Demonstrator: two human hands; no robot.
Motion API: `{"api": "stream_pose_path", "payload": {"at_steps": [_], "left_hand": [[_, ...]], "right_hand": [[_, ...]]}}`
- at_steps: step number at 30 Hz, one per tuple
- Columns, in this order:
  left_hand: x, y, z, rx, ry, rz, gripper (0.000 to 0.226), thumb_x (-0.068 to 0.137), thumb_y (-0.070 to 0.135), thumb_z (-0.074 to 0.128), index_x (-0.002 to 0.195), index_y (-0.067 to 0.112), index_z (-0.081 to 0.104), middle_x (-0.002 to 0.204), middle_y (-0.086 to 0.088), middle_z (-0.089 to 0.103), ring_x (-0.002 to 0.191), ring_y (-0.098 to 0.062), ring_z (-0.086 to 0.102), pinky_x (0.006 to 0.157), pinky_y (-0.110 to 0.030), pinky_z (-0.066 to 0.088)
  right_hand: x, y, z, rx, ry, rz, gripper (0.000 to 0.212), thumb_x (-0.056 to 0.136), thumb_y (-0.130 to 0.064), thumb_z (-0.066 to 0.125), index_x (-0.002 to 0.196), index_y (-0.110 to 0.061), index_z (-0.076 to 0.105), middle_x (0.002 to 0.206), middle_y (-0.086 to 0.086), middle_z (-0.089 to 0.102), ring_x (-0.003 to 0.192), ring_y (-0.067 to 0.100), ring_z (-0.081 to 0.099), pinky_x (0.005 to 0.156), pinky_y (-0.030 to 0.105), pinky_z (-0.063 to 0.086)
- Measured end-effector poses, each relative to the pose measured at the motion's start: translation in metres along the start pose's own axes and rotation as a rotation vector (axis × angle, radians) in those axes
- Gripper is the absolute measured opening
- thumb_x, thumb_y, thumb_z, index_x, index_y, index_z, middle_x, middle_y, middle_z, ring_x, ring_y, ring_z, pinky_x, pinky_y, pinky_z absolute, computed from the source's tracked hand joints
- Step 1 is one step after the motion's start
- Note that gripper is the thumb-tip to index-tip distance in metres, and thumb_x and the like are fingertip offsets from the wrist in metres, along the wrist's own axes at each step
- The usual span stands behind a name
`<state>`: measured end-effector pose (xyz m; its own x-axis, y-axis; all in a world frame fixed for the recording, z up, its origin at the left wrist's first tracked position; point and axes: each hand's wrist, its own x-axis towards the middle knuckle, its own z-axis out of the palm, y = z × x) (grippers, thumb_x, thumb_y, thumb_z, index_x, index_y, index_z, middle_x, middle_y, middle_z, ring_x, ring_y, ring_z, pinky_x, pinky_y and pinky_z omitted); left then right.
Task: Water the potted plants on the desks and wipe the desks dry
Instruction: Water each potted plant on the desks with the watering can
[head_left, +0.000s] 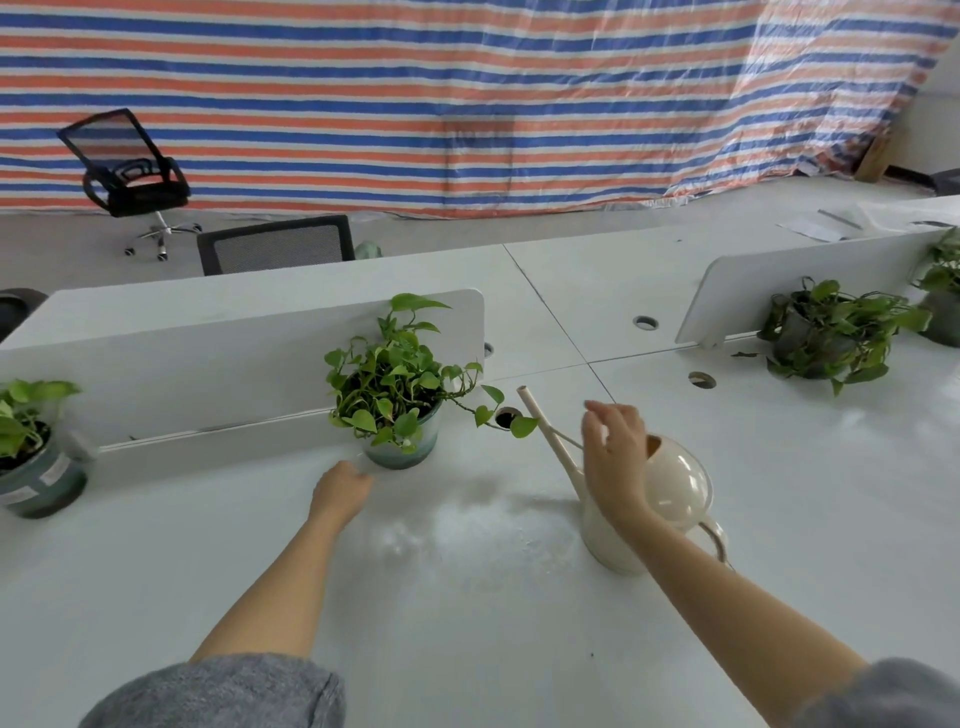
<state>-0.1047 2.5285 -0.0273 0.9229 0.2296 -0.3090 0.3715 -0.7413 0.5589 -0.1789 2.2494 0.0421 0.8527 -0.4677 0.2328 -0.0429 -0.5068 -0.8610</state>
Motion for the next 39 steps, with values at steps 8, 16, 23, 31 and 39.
{"api": "stream_pose_path", "payload": {"at_steps": [8, 16, 23, 31, 39], "left_hand": [[0.039, 0.015, -0.037, -0.326, 0.281, -0.042, 0.037, 0.094, 0.007, 0.034, 0.125, -0.003, 0.052, 0.131, -0.022, 0.052, 0.121, -0.038, 0.047, 0.098, -0.042, 0.039], [0.093, 0.021, -0.050, -0.522, 0.108, -0.055, 0.043, 0.095, 0.006, 0.035, 0.138, 0.002, 0.042, 0.143, -0.016, 0.044, 0.128, -0.032, 0.044, 0.108, -0.042, 0.035], [0.102, 0.025, -0.040, -0.703, 0.002, -0.028, 0.027, 0.093, 0.002, 0.045, 0.116, 0.001, 0.059, 0.088, -0.010, 0.060, 0.071, -0.021, 0.056, 0.062, -0.025, 0.045], [0.090, 0.015, -0.036, -0.877, -0.224, -0.309, 0.026, 0.090, 0.007, 0.055, 0.115, 0.002, 0.054, 0.109, -0.015, 0.060, 0.091, -0.030, 0.060, 0.083, -0.039, 0.047], [0.084, 0.017, -0.025, -1.285, -0.257, -0.439, 0.012, 0.092, -0.006, 0.043, 0.098, -0.008, 0.052, 0.128, -0.029, 0.048, 0.107, -0.042, 0.052, 0.092, -0.050, 0.047]], "right_hand": [[0.013, -0.024, 0.098, 0.066, -0.685, 0.484, 0.016, 0.087, -0.009, 0.045, 0.081, -0.003, 0.058, 0.070, 0.007, 0.053, 0.062, 0.018, 0.047, 0.055, 0.024, 0.037], [0.053, -0.038, 0.171, 0.284, -0.682, 0.727, 0.015, 0.092, -0.001, 0.037, 0.084, -0.006, 0.048, 0.076, 0.006, 0.045, 0.066, 0.013, 0.047, 0.067, 0.025, 0.044], [0.071, -0.041, 0.194, 0.389, -0.471, 0.809, 0.027, 0.087, 0.005, 0.037, 0.066, -0.012, 0.040, 0.070, 0.005, 0.043, 0.072, 0.015, 0.056, 0.070, 0.028, 0.050], [0.089, -0.048, 0.188, 0.456, -0.439, 0.806, 0.022, 0.094, -0.024, 0.041, 0.098, -0.008, 0.056, 0.081, 0.005, 0.059, 0.079, 0.018, 0.053, 0.075, 0.031, 0.042], [0.064, -0.037, 0.170, 0.523, -0.405, 0.747, 0.059, 0.094, -0.053, 0.031, 0.140, -0.017, 0.038, 0.141, 0.006, 0.045, 0.129, 0.024, 0.043, 0.113, 0.043, 0.029]]}}
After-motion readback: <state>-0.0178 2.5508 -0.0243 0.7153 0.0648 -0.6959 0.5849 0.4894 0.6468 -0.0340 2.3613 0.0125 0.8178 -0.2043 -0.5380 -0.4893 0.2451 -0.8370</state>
